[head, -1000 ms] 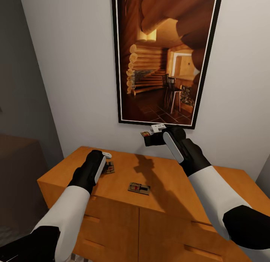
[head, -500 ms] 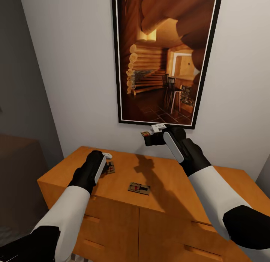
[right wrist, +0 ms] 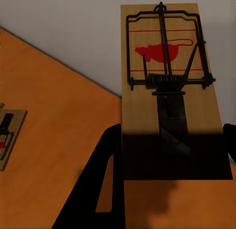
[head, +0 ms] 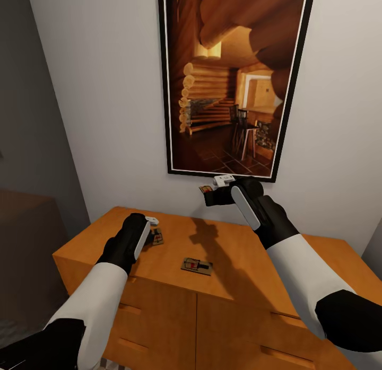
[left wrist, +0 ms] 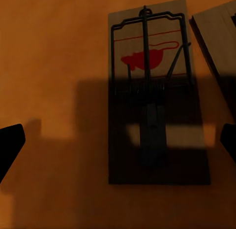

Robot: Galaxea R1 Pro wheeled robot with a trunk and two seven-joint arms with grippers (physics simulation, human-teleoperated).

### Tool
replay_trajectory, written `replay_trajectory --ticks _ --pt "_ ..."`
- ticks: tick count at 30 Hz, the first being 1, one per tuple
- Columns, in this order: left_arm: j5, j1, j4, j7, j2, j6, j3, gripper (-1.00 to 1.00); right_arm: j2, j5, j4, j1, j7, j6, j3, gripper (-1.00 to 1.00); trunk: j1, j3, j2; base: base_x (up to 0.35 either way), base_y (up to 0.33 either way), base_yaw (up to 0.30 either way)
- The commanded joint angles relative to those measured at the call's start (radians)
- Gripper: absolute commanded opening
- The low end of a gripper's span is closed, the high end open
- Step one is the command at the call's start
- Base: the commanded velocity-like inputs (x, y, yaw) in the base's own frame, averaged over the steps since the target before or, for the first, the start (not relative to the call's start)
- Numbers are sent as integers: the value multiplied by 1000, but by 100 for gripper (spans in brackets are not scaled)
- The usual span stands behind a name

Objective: Take the four mousetraps from the cabinet in the bathroom and place them on the bathroom floor. Make sure all four end up on the same floor surface, and ensure that at least two of them are either under or directly next to the same bathroom sink.

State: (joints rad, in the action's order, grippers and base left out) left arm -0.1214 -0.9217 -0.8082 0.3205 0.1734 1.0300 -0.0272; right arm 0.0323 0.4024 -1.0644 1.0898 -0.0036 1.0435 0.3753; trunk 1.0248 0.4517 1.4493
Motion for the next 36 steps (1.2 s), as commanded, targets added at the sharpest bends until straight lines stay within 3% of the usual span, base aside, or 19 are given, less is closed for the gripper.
replay_trajectory --ticks 1,16,17,36 --pt "-11 -1 38 -5 1 5 -3 100 0 1 -1 1 1 4 0 -100 0 1 1 0 0 0" --pt "-12 0 76 -5 1 4 -7 100 0 2 -4 1 1 4 -1 -100 0 1 1 0 0 0" --pt "-12 0 77 -5 1 4 -8 -100 0 2 -4 1 1 4 0 -100 0 1 1 0 0 0" --pt "-13 0 99 -3 1 4 -14 -100 0 3 -5 1 1 4 -13 -100 0 1 1 0 0 0"
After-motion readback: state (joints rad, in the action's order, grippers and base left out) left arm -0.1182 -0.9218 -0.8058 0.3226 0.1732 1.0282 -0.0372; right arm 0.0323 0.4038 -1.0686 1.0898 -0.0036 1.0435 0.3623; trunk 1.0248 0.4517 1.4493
